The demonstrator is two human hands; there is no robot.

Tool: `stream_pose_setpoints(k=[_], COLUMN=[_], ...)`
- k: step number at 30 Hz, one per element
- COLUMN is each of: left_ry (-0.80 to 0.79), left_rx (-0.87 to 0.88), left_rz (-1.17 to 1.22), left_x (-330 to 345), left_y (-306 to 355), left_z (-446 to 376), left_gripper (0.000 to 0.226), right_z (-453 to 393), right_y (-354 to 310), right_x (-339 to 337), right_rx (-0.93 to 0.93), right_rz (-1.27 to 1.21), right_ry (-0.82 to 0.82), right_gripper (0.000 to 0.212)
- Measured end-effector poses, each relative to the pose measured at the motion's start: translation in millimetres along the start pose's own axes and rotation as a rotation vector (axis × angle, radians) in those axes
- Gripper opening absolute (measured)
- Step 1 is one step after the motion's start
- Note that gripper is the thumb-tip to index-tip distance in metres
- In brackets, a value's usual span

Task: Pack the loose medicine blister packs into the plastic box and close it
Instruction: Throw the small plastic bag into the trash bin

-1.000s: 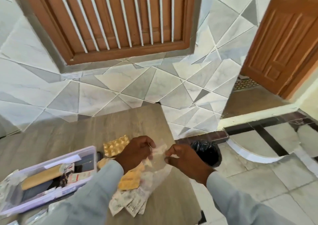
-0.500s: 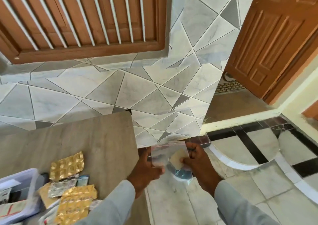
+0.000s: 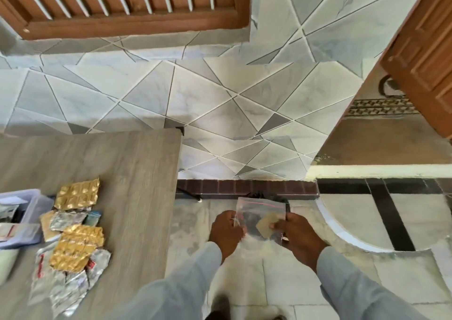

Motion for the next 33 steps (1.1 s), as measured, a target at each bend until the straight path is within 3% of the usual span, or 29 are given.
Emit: stream_pose_setpoints(k=[10,14,20,25,28,31,33], left_ry=[-0.041,-0.069,-0.053,-0.124,-0.176,-0.188,-0.176], left_rx=[-0.214,-0.208,-0.120,-0.169,-0.242,-0.284,-0.285], left_rz=[-0.060,-0.132,-0.294,-0.298,-0.274,-0.256,-0.254], left_x=[59,68,104,158,194,228,248], left_y=[-29,-20,-29,-65,-95,-126,-141], left_z=[-100,-133,-191,-241,-269,-293,-307], left_gripper=[0.024,0.038,0.030,0.032,0.042,0.018,0.019], right_z=[-120,-151,-216,-290,-338,-384,-413], right_y=[35,26,24,50,79,116,141], right_x=[6,8,20,17,14,9,6], right_rx=[0.120,0.149,0.136,0.181,0.187,0.228,0.265], right_rz=[0.242,0.320,0.379,0.396,0.437,0.477,0.478], right_ry=[0.155,0.199,0.257,0.338,0.326,0.293,0.290], right_gripper=[0.017,0.012,0.013,0.024,0.013,0.010,0.014])
Point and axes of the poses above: each hand's wrist, its own z-axis away from the middle knuckle, its own x-axis out of the palm, y = z × x, the point moved 3 cm from there along -z, towards the middle knuckle, and after that the axes turned 15 degrees about y, right-handed, at the moved point
